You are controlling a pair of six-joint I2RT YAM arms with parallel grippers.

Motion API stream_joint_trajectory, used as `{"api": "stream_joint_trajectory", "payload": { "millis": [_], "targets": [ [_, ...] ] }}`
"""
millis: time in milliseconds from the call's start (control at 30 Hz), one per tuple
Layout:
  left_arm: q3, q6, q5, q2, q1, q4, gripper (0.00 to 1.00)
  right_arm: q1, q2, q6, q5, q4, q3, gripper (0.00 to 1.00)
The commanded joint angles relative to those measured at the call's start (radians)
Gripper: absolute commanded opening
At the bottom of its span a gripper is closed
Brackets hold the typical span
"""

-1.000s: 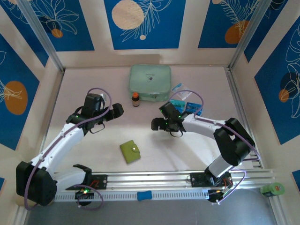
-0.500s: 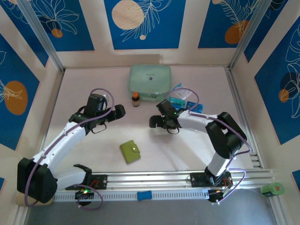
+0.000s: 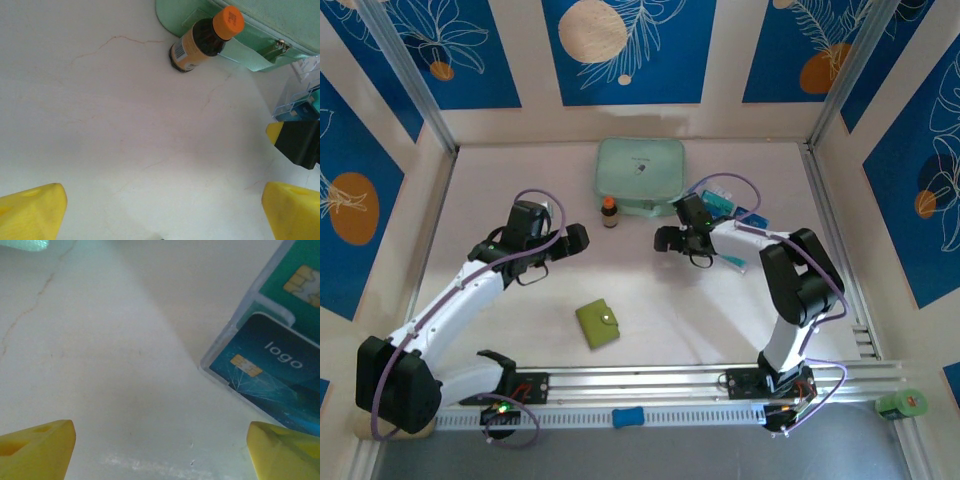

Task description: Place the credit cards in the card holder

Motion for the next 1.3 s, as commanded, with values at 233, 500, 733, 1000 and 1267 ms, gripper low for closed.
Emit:
{"api": "stream_joint_trajectory", "payload": {
  "millis": [233,500,733,1000,1267],
  "targets": [
    [-0.049,-0.017,-0.02,-0.029,-0.013,0.001,1.0,0.093,-0.174,0.069,-0.221,-0.081,-0.032,0.89],
    [-0.14,-0.04,-0.031,-0.076,-0.013,0.014,1.0,0.339,-0.191,0.18,-0.158,-0.189,-0.031,0.85],
    [-0.173,-0.056,-0.036,-0.109,-0.013,0.022,1.0,0.483,-0.184,0.275,-0.198,-0.168,-0.05,0.67],
    [-0.167,-0.059,-0.023,-0.105,-0.013,0.033,1.0,0.521,-0.198,0.414,-0.308,-0.081,-0.155,0.47],
    [-0.18,-0.068,-0.014,-0.108,-0.013,0.047,1.0,0.53,-0.159,0.483,-0.409,0.032,-0.196,0.41]
  ]
}}
